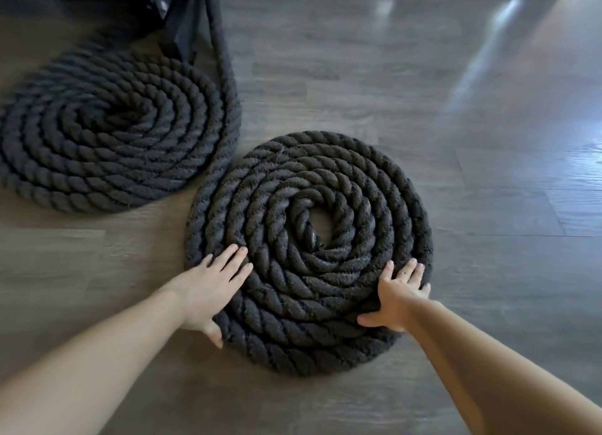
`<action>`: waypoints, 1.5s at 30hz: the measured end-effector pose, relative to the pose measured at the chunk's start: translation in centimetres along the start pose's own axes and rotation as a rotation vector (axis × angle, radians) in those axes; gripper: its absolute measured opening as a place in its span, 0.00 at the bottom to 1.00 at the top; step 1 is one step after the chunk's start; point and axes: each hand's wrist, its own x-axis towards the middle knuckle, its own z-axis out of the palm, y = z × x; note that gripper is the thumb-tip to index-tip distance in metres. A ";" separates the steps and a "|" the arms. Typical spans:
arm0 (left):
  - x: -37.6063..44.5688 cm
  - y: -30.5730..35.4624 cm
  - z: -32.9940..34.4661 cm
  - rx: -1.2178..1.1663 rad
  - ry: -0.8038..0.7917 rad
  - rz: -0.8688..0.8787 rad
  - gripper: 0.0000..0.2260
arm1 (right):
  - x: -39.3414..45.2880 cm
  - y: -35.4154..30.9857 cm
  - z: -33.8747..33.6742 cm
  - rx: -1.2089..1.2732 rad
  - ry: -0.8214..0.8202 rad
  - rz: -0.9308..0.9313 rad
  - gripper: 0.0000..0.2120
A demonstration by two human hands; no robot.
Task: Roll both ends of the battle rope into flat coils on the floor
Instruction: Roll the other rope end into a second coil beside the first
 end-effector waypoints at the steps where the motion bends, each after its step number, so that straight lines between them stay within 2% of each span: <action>1: 0.2 0.2 0.0 -0.004 0.008 -0.005 0.64 | 0.4 0.2 -0.5 -0.015 0.001 -0.007 0.68; 11: 2.8 2.6 -2.5 -0.125 0.061 -0.095 0.64 | 5.0 2.6 -7.1 -0.174 0.032 -0.073 0.67; 20: 6.3 5.4 -6.1 -0.301 0.066 -0.244 0.63 | 9.8 5.3 -14.0 -0.275 0.071 -0.235 0.66; 23: 7.8 6.5 -8.1 -0.369 0.030 -0.318 0.63 | 11.9 6.7 -16.4 -0.299 0.131 -0.288 0.64; 25: 9.0 7.3 -9.9 -0.415 -0.009 -0.380 0.63 | 12.6 7.1 -17.6 -0.330 0.244 -0.287 0.63; 27: 10.0 7.6 -11.8 -0.435 -0.053 -0.429 0.63 | 12.2 7.0 -18.1 -0.249 0.337 -0.248 0.60; 29: 10.7 8.1 -13.2 -0.440 -0.098 -0.462 0.63 | 11.1 6.3 -17.1 -0.025 0.333 -0.112 0.55; 31: 10.8 8.4 -14.1 -0.439 -0.133 -0.462 0.61 | 10.0 5.0 -15.8 0.210 0.209 0.062 0.51; 33: 10.1 7.9 -14.5 -0.423 -0.151 -0.410 0.58 | 9.1 3.6 -15.1 0.390 0.069 0.162 0.57; 35: 9.0 5.9 -14.8 -0.343 -0.138 -0.319 0.55 | 8.3 2.5 -15.2 0.423 -0.018 0.210 0.66; 38: 8.1 1.4 -15.2 -0.211 -0.116 -0.265 0.57 | 8.5 1.4 -15.3 0.362 -0.018 0.244 0.73; 41: 8.8 -2.2 -15.5 -0.149 -0.156 -0.335 0.63 | 10.1 0.9 -14.6 0.396 0.012 0.264 0.74; 45: 10.7 -3.7 -15.1 -0.020 -0.181 -0.230 0.71 | 10.6 1.4 -14.2 0.413 0.023 0.216 0.73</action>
